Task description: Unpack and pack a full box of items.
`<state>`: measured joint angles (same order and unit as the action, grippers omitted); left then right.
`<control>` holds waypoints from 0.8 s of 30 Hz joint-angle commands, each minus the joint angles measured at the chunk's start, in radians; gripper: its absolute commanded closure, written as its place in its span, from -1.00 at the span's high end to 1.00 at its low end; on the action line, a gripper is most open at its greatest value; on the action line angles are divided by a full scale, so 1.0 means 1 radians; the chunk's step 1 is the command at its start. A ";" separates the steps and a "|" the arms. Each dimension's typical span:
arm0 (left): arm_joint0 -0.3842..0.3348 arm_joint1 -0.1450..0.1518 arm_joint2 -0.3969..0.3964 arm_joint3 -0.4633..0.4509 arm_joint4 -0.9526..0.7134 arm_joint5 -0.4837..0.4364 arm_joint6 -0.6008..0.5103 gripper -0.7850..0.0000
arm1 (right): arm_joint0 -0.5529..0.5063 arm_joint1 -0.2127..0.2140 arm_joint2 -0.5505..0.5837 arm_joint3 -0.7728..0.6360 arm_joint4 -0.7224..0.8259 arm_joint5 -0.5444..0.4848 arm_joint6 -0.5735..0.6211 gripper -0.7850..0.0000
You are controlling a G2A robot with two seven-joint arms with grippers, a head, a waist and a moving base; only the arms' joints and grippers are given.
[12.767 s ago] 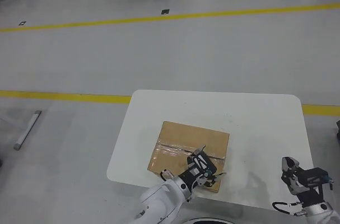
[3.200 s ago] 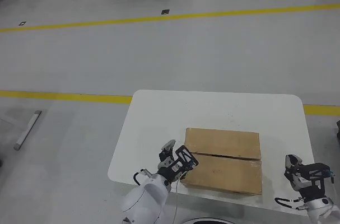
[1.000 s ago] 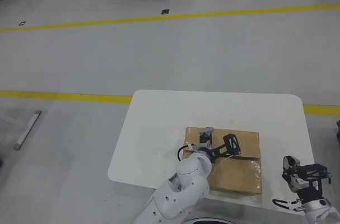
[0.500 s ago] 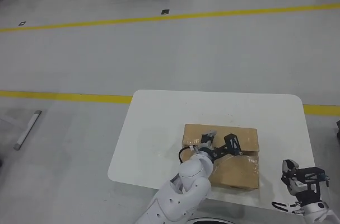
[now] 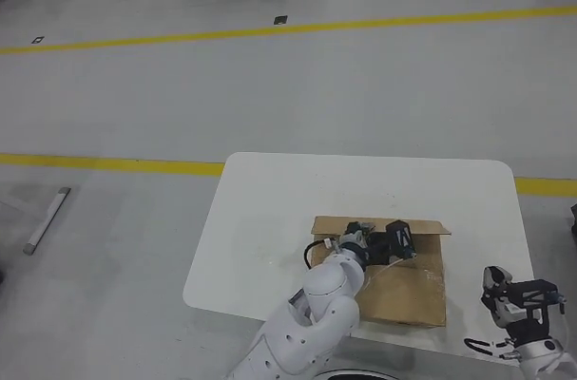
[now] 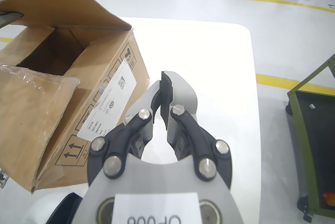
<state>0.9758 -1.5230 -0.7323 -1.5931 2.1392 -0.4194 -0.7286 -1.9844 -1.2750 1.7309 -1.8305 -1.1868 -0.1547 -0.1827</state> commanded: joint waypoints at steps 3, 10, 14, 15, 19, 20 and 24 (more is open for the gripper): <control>-0.046 -0.015 0.003 0.026 0.003 0.025 0.006 1.00 | 0.003 0.001 0.008 0.001 0.002 -0.005 0.002 -1.00; -0.192 -0.050 0.040 0.152 0.110 0.088 0.030 1.00 | 0.009 0.000 0.018 0.004 0.010 -0.009 0.003 -1.00; -0.261 -0.076 0.040 0.230 0.095 0.125 0.037 1.00 | 0.011 0.000 0.022 0.005 0.012 -0.009 0.003 -1.00; -0.271 -0.080 0.040 0.243 0.093 0.128 0.037 1.00 | 0.011 0.000 0.023 0.005 0.014 -0.009 0.003 -1.00; -0.330 -0.107 0.052 0.348 0.074 0.124 0.042 1.00 | 0.014 0.000 0.028 0.006 0.016 -0.010 0.004 -1.00; -0.343 -0.114 0.058 0.377 0.071 0.124 0.042 1.00 | 0.015 0.000 0.028 0.006 0.016 -0.011 0.006 -1.00; -0.386 -0.145 0.079 0.473 0.040 0.138 0.053 1.00 | 0.022 0.000 0.029 0.005 0.013 -0.012 0.011 -1.00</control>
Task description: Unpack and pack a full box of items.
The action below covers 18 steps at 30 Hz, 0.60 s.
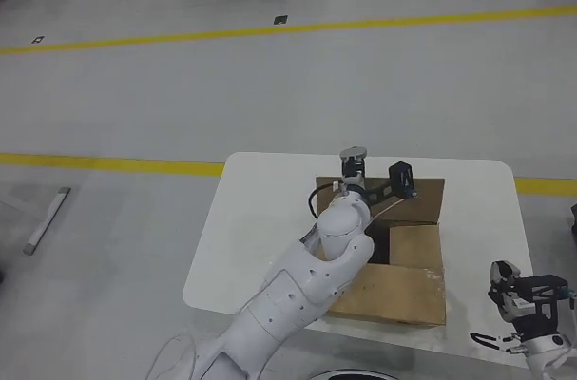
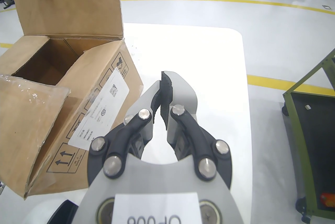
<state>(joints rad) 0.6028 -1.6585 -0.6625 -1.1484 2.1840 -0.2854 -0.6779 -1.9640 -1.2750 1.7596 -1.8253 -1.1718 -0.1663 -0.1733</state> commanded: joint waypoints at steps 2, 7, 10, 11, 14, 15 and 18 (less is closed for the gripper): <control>-0.029 -0.022 0.021 0.068 -0.006 0.010 0.003 1.00 | 0.004 0.000 0.001 -0.002 -0.004 -0.001 0.006 -1.00; -0.067 -0.061 0.037 0.193 -0.062 0.015 0.040 1.00 | 0.012 0.001 0.004 -0.004 -0.008 -0.007 0.012 -1.00; -0.082 -0.075 0.038 0.236 -0.070 0.026 0.041 1.00 | 0.014 0.001 0.008 -0.005 -0.010 -0.008 0.014 -1.00; -0.084 -0.078 0.038 0.244 -0.071 0.030 0.042 1.00 | 0.014 0.001 0.009 -0.004 -0.010 -0.008 0.016 -1.00; -0.089 -0.086 0.037 0.269 -0.066 0.038 0.049 1.00 | 0.015 0.002 0.015 -0.004 -0.011 -0.011 0.020 -1.00; -0.090 -0.088 0.035 0.273 -0.066 0.039 0.050 1.00 | 0.016 0.002 0.018 -0.004 -0.011 -0.011 0.021 -1.00; -0.086 -0.092 0.025 0.262 -0.067 0.047 0.051 1.00 | 0.019 0.002 0.024 -0.005 -0.014 -0.013 0.026 -1.00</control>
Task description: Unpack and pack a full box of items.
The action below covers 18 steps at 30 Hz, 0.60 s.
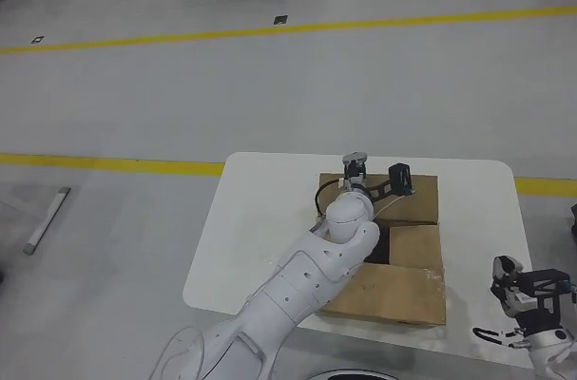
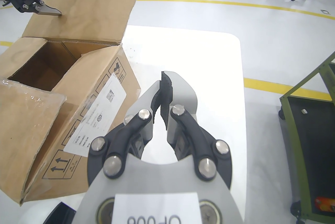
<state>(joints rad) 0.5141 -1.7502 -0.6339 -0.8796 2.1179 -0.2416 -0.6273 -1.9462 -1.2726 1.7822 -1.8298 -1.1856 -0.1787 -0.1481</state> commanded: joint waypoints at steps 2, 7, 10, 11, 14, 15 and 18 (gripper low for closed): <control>0.012 0.000 -0.014 -0.038 0.002 0.009 -0.001 1.00 | 0.004 0.000 0.004 -0.002 0.000 -0.001 0.002 -1.00; 0.083 0.024 -0.067 -0.190 0.030 -0.004 -0.029 1.00 | 0.010 0.000 0.003 -0.002 0.003 -0.010 0.001 -1.00; 0.157 0.048 -0.111 -0.319 0.060 -0.032 -0.051 1.00 | 0.013 0.000 -0.001 -0.004 -0.006 -0.013 0.002 -1.00; 0.179 0.054 -0.124 -0.353 0.060 -0.041 -0.052 1.00 | 0.015 0.000 -0.002 -0.004 -0.007 -0.014 0.002 -1.00; 0.280 0.083 -0.186 -0.513 0.081 -0.093 -0.059 1.00 | 0.019 0.000 -0.006 -0.006 -0.010 -0.017 0.002 -1.00; 0.316 0.093 -0.204 -0.569 0.095 -0.116 -0.061 1.00 | 0.020 0.000 -0.008 -0.007 -0.012 -0.017 0.003 -1.00; 0.419 0.120 -0.258 -0.731 0.131 -0.183 -0.071 1.00 | 0.025 0.000 -0.013 -0.012 -0.020 -0.018 0.007 -1.00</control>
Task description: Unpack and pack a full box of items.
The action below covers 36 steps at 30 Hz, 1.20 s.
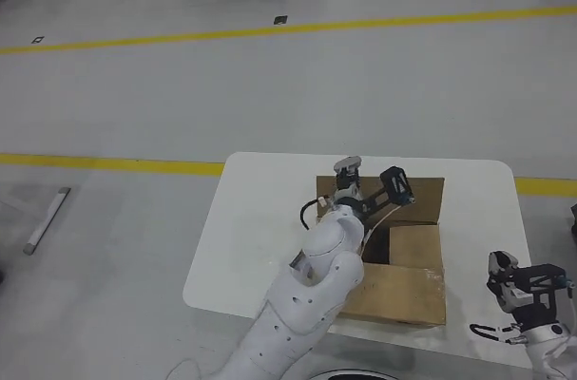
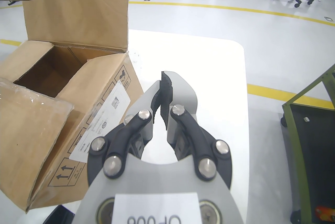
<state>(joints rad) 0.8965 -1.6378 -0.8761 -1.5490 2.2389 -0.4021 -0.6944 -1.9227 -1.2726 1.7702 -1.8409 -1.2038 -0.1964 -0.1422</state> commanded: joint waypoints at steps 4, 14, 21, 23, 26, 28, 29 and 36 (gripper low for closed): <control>0.142 0.028 -0.078 -0.259 0.014 -0.078 -0.008 1.00 | 0.013 0.001 -0.008 -0.014 -0.023 -0.002 0.015 -1.00; 0.244 0.045 -0.157 -0.370 0.044 -0.051 -0.016 1.00 | 0.090 0.005 -0.055 -0.070 -0.136 0.001 0.081 -1.00; 0.272 0.050 -0.168 -0.381 0.070 -0.053 -0.030 1.00 | 0.180 0.007 -0.109 -0.063 -0.234 0.026 0.144 -1.00; 0.272 0.050 -0.168 -0.381 0.070 -0.053 -0.030 1.00 | 0.207 0.007 -0.122 -0.053 -0.261 0.033 0.162 -1.00; 0.272 0.050 -0.168 -0.381 0.070 -0.053 -0.030 1.00 | 0.240 0.008 -0.140 -0.035 -0.289 0.037 0.183 -1.00; 0.272 0.050 -0.168 -0.381 0.070 -0.053 -0.030 1.00 | 0.264 0.009 -0.149 -0.022 -0.307 0.028 0.198 -1.00; 0.272 0.050 -0.168 -0.381 0.070 -0.053 -0.030 1.00 | 0.274 0.010 -0.154 -0.017 -0.317 0.023 0.203 -1.00; 0.272 0.050 -0.168 -0.381 0.070 -0.053 -0.030 1.00 | 0.367 0.010 -0.196 0.045 -0.348 0.018 0.252 -1.00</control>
<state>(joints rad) 1.1683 -1.5881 -1.0440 -1.9303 2.3092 -0.4554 -0.7247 -1.5688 -1.2629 1.5794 -1.8071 -1.5486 -0.1787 0.1013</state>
